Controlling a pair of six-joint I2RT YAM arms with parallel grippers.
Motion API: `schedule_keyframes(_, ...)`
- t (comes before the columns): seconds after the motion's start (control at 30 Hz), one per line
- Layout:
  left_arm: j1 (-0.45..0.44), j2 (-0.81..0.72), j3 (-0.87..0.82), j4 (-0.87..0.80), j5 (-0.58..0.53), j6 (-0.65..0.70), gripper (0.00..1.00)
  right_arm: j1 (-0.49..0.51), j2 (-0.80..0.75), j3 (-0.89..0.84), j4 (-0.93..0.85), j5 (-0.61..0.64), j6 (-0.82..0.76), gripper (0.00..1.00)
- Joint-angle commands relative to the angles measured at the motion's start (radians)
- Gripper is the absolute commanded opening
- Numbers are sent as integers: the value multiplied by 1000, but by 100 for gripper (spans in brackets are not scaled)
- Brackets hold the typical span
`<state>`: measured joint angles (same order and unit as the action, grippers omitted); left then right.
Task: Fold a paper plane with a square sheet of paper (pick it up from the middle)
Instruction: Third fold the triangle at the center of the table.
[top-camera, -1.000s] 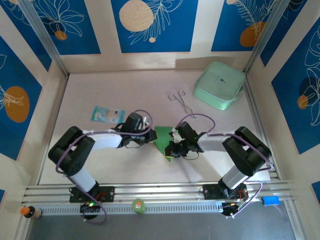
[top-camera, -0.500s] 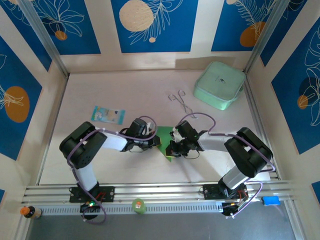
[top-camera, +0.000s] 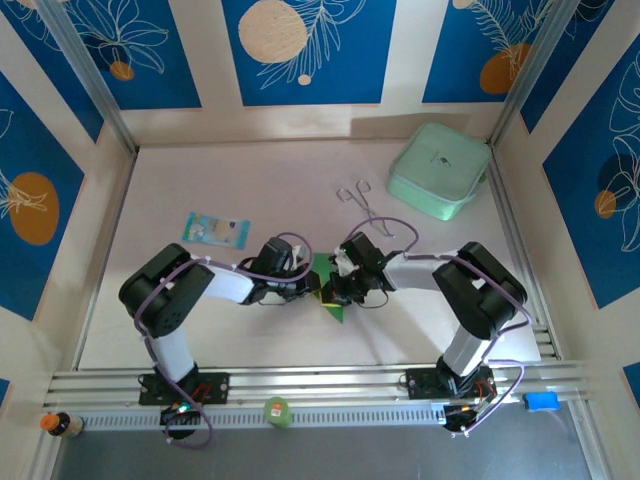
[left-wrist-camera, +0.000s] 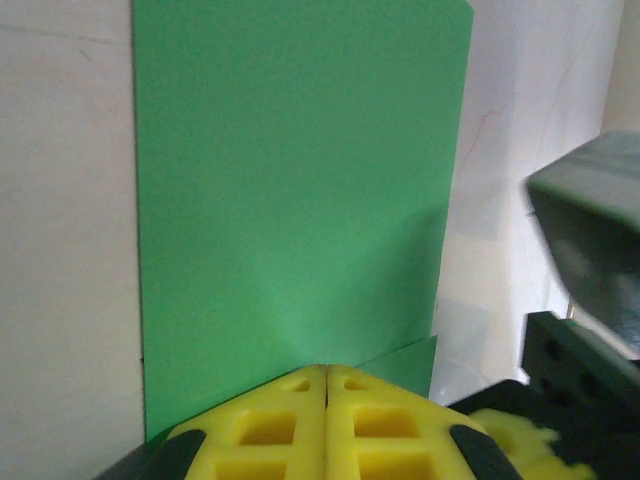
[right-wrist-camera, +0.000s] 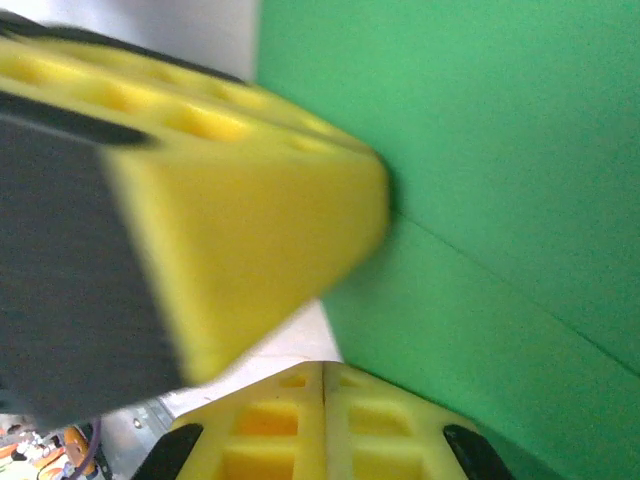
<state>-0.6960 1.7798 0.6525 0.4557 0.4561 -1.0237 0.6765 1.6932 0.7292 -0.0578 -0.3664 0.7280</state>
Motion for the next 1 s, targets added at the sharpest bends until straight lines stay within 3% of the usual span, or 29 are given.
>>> schedule_keyframes(0.0,4,12,-16,-102,-29,4,0,8,-9,-37,-36,-9,-15,1)
schedule_keyframes(0.43,8,11,-28,-107,-42,-5,0,6,-208,-245,-23,1,51,1)
schedule_keyframes(0.67,9,-3,-61,-46,-47,-73,0,-16,-294,-297,-40,44,74,1)
schedule_keyframes(0.97,-6,-93,-122,-33,-139,-166,0,-45,-541,-332,-106,227,91,4)
